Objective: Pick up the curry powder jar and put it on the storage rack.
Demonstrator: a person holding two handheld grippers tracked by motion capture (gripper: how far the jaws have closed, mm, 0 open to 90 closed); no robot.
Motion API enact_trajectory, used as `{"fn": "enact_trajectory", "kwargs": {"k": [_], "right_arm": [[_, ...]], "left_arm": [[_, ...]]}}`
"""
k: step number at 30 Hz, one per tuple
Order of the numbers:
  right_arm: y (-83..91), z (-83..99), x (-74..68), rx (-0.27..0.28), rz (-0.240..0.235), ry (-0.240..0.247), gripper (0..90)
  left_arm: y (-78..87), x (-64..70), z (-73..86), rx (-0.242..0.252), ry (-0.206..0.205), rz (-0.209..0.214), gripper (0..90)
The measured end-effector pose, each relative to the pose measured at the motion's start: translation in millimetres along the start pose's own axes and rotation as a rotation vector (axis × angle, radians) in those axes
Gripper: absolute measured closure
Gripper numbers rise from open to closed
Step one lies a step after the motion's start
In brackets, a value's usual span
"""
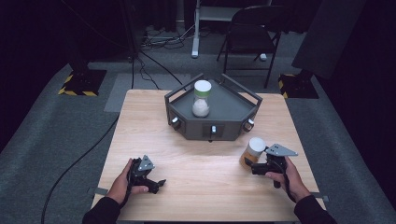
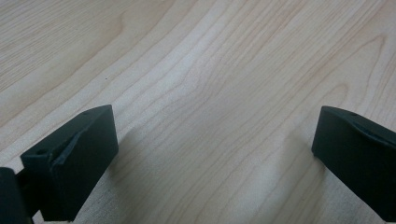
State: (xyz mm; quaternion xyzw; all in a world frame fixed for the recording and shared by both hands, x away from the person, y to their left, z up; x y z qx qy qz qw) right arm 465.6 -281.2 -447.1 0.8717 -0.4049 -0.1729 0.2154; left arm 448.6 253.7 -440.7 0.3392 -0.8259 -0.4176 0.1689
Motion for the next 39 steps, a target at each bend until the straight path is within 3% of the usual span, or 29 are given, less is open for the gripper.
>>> {"fn": "enact_trajectory", "kwargs": {"k": [9,12,26,33,39], "right_arm": [[-5.3,1.8,-3.3,0.078,0.009,-0.022,27.6],[-5.5,1.1,-4.3,0.096,0.016,-0.003,33.3],[-2.8,2.2,-4.3,0.132,0.045,-0.024,34.4],[4.8,-8.1,-9.5,0.144,0.078,-0.004,34.4],[8.4,-17.7,-11.4,0.155,0.113,-0.024,34.4]], "left_arm": [[0.0,-0.1,0.0,0.000,0.000,0.001,0.2],[0.0,-0.1,0.0,0.000,-0.001,0.000,0.3],[-0.1,-0.3,-0.1,0.000,-0.002,0.002,0.3],[-0.1,-0.3,-0.1,0.000,-0.002,0.002,0.3],[-0.1,-0.3,-0.1,0.000,-0.002,0.002,0.3]]}}
Point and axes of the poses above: each handheld gripper's, and its own axes: y roughly backward along the jaws, z roughly out of its underside, x roughly to its right, the point moved 9 cm from there along -y, roughly forward along the jaws, and after that the axes turned 3 degrees about -z, right-handed, at the moved point
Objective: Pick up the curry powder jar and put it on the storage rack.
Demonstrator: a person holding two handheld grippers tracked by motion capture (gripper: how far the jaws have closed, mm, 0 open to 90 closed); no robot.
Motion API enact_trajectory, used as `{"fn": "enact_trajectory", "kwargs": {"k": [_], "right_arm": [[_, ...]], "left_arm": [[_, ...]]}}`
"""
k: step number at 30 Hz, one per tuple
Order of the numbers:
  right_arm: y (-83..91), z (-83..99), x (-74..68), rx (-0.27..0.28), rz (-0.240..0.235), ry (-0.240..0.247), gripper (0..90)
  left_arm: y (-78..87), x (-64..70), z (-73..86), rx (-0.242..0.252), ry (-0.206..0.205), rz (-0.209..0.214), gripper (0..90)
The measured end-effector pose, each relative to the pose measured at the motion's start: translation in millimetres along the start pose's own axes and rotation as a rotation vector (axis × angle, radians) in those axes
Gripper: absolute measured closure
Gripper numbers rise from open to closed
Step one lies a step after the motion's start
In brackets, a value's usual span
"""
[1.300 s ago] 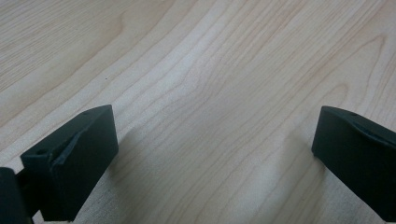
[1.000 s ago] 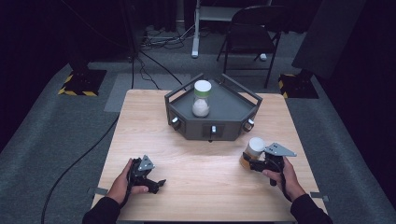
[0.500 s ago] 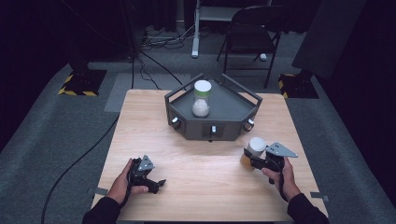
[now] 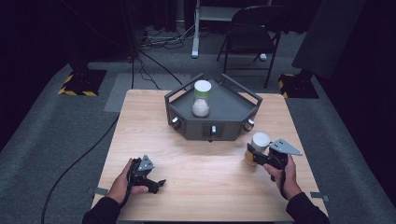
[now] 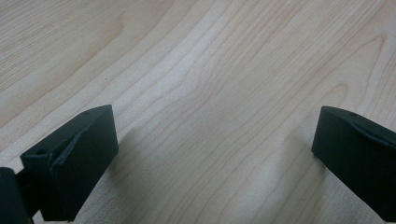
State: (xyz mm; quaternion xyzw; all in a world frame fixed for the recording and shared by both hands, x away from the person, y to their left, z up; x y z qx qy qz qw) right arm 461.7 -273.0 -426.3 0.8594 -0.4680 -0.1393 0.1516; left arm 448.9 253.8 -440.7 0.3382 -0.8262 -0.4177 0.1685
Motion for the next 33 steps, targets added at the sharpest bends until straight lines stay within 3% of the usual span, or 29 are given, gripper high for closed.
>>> {"fn": "enact_trajectory", "kwargs": {"k": [20,33], "right_arm": [[6.5,-36.5,-3.6,0.034,0.059,-0.019,34.3],[4.2,-79.6,-12.0,0.063,0.092,0.010,34.2]], "left_arm": [[0.0,-0.1,0.0,0.000,0.000,0.000,0.3],[0.0,-0.1,0.0,0.000,-0.001,0.001,0.2]]}}
Point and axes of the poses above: each handheld gripper's, and its own axes: y roughly backward along the jaws, z roughly out of its underside, x roughly to its right, the point moved 9 cm from there along -y, roughly forward along the jaws, and after that the axes turned 3 degrees about -z, right-handed, at the moved point
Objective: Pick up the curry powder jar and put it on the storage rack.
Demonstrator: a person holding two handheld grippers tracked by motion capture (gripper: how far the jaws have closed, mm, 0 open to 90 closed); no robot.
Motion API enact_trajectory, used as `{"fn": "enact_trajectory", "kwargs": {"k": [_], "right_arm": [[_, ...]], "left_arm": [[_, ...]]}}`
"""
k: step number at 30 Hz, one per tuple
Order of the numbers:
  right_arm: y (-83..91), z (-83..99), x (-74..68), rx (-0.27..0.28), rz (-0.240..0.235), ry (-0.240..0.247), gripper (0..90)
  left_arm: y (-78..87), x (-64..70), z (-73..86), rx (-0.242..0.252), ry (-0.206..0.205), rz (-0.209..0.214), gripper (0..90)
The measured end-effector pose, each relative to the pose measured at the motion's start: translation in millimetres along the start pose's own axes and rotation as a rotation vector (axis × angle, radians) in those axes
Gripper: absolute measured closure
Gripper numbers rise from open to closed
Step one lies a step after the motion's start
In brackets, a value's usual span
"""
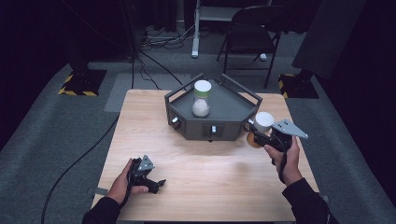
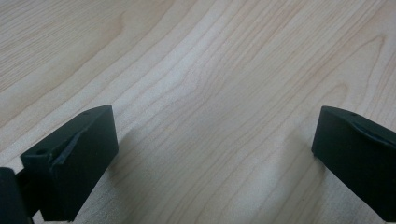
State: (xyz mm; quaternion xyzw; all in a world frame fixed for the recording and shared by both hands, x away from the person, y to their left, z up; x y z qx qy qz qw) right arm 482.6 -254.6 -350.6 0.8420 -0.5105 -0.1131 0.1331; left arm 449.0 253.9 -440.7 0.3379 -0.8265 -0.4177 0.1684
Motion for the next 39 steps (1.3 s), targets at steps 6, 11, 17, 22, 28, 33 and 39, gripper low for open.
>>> {"fn": "enact_trajectory", "kwargs": {"k": [6,11,17,22,28,33,39], "right_arm": [[-4.9,-19.9,-0.7,0.011,0.011,-0.010,34.2],[-10.1,-31.9,-1.9,0.007,0.018,0.000,34.2],[-17.5,-41.4,-3.5,0.012,0.020,-0.009,34.2],[-23.3,-50.0,-5.2,0.022,0.022,-0.004,34.1],[-32.6,-60.5,-8.3,0.027,0.029,0.005,34.1],[-42.8,-65.3,-9.6,0.031,0.028,-0.003,34.1],[-55.1,-70.3,-12.4,0.033,0.027,-0.008,34.1]], "left_arm": [[0.0,0.0,0.0,0.000,0.000,0.000,0.2],[-0.1,-0.2,-0.1,0.000,-0.002,0.001,0.3],[-0.1,-0.2,0.0,0.000,-0.002,0.001,0.3],[-0.1,-0.2,0.0,0.000,-0.001,0.001,0.3],[-0.1,-0.2,0.0,0.000,-0.001,0.001,0.3],[0.0,-0.2,-0.1,0.000,-0.002,0.001,0.3],[-0.1,-0.2,-0.1,0.000,-0.002,0.001,0.2]]}}
Point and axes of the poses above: each handheld gripper's, and its own axes: y roughly backward along the jaws, z roughly out of its underside, x roughly to its right, the point moved 9 cm from there along -y, roughly forward along the jaws, and after that the axes turned 3 degrees about -z, right-handed, at the moved point
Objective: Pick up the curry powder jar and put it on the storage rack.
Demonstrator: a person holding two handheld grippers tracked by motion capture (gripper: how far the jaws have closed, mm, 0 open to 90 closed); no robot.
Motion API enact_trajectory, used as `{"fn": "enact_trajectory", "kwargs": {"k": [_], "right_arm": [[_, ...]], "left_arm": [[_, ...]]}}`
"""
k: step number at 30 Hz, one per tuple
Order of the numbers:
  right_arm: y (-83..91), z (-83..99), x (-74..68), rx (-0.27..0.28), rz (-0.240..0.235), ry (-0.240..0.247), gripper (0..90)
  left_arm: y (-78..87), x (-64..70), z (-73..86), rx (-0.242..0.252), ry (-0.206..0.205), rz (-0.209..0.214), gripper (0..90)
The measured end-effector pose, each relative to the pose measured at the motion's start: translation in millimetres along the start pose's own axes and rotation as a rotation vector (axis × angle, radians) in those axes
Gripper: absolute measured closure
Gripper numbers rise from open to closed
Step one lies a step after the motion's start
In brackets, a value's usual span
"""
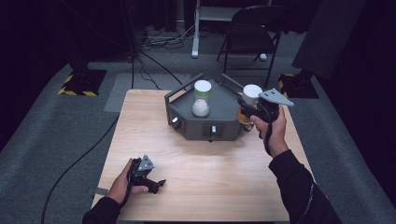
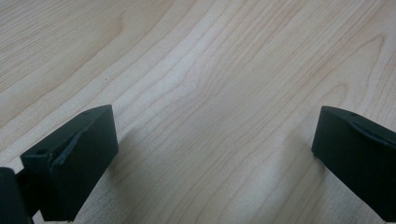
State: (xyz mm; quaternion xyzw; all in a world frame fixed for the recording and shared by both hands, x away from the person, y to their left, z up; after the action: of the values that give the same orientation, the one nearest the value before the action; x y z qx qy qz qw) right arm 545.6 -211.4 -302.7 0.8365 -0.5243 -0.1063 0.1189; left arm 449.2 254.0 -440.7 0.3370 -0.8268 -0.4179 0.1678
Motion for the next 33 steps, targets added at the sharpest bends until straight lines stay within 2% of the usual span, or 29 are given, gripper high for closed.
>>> {"fn": "enact_trajectory", "kwargs": {"k": [15,25,33], "right_arm": [[-25.4,1.2,-3.2,0.006,-0.002,-0.008,34.0],[-47.0,0.5,0.6,0.000,0.014,-0.012,34.0],[-63.8,6.8,4.2,-0.012,0.033,-0.029,33.9]], "left_arm": [[-0.3,-0.3,-0.3,0.001,0.001,-0.001,0.3],[-0.4,-0.6,-0.3,0.001,-0.002,0.001,0.3],[-0.5,-0.6,-0.3,0.002,-0.001,0.001,0.3]]}}
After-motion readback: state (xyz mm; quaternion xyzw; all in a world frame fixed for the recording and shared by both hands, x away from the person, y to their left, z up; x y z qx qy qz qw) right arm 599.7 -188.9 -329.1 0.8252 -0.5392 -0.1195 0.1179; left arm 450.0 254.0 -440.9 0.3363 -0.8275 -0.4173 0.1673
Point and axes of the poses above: each handheld gripper's, and its own axes: y roughly backward along the jaws, z roughly out of its underside, x roughly to its right, the point moved 9 cm from there along -y, roughly forward along the jaws, and after that the axes turned 3 degrees about -z, right-handed, at the moved point
